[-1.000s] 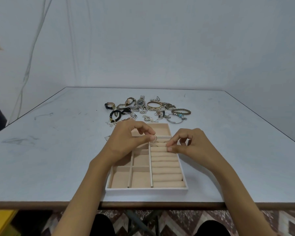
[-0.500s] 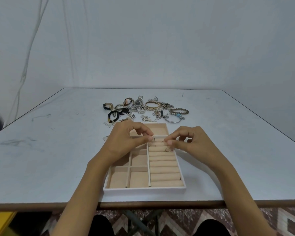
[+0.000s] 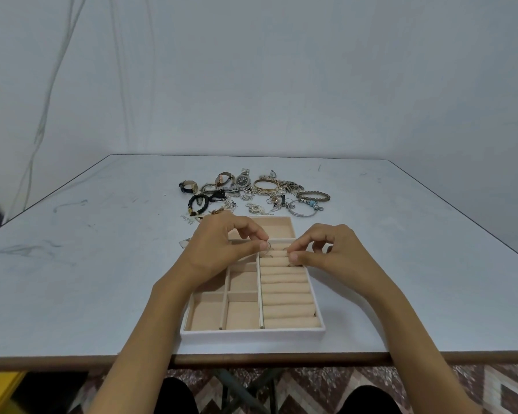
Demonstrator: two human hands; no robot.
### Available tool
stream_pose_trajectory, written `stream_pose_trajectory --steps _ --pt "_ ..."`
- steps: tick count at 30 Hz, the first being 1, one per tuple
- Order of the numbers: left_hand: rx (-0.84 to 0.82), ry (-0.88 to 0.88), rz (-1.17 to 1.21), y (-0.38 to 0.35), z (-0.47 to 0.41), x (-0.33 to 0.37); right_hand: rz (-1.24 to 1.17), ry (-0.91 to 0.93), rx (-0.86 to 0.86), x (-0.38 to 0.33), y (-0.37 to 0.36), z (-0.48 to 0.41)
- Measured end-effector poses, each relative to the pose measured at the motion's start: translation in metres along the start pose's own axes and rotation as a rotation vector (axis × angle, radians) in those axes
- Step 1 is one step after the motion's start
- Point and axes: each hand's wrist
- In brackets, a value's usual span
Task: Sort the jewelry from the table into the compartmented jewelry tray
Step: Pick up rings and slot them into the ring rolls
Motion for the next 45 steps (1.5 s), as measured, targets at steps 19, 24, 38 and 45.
stream_pose_trajectory --steps 19,24,38,45 --pt "-0.030 0.007 0.051 0.001 0.001 0.004 -0.024 0.022 0.018 -0.001 -0.001 0.000" --pt "-0.065 0.008 0.079 0.001 0.001 0.004 -0.008 -0.069 0.204 0.005 0.007 -0.003" --pt "-0.180 -0.098 -0.011 0.001 0.000 -0.004 0.425 -0.139 0.251 0.021 0.004 0.000" --pt "-0.204 -0.123 -0.006 0.001 0.000 -0.006 0.856 -0.211 0.009 0.029 -0.009 0.020"
Point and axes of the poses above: each hand's wrist, its own z-axis away from the middle knuckle, its own y-axis out of the back of the hand, x = y × z, and after that the axes turned 9 degrees about -y, right-handed
